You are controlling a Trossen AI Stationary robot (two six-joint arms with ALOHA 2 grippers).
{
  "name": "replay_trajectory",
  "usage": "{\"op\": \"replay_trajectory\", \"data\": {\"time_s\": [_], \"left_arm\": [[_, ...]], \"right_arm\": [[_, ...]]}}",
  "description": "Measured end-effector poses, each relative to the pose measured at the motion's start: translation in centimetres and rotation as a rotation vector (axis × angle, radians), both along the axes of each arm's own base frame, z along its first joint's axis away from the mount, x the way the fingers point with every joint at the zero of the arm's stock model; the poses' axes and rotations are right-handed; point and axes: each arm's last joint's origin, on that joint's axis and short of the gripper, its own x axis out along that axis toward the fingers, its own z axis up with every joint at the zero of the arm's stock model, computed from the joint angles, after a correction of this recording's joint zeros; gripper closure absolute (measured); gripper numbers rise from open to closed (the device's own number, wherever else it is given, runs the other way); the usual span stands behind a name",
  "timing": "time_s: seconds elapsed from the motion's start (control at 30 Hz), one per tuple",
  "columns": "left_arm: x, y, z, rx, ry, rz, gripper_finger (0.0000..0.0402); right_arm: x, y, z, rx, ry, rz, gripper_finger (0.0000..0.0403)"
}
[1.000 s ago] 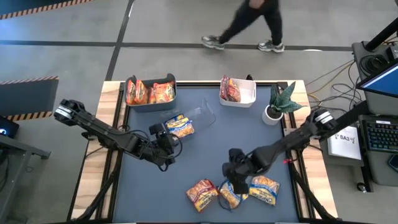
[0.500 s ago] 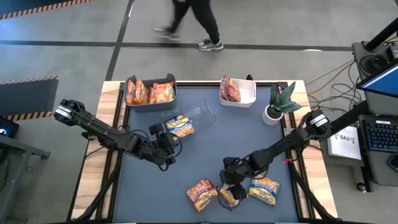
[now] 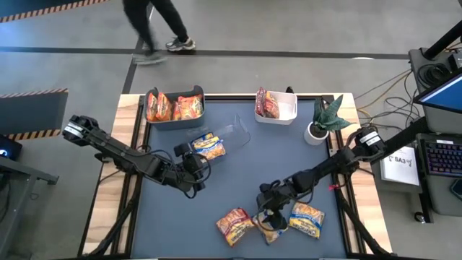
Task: Sort Maruchan noodles
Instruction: Put the blue noodle pack into the transparent bin
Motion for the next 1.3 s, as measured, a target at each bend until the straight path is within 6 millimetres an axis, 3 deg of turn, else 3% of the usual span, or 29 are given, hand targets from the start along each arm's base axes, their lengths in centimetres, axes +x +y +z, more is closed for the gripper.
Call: {"op": "replay_trajectory", "data": {"time_s": [0.2,0.47,0.7,1.03,1.3], "left_arm": [[0.1,0.0,0.1,-0.002,-0.008,0.000,0.0239],[0.1,0.0,0.1,-0.002,-0.009,0.000,0.0239],[0.1,0.0,0.1,-0.002,-0.011,0.000,0.0239],[0.1,0.0,0.2,0.013,-0.026,0.016,0.0239],[0.4,-0.1,0.4,0.002,-0.065,0.012,0.0239]], "right_arm": [[0.1,-0.5,-0.1,0.019,0.009,0.004,0.0160],[0.2,-0.7,-0.1,0.025,0.006,0.025,0.0274],[0.3,-0.9,0.0,0.024,0.004,0.028,0.0337],[0.4,-2.4,1.2,0.007,-0.035,0.000,0.0360],[0.3,-4.4,3.9,-0.194,-0.172,-0.155,0.0361]]}}
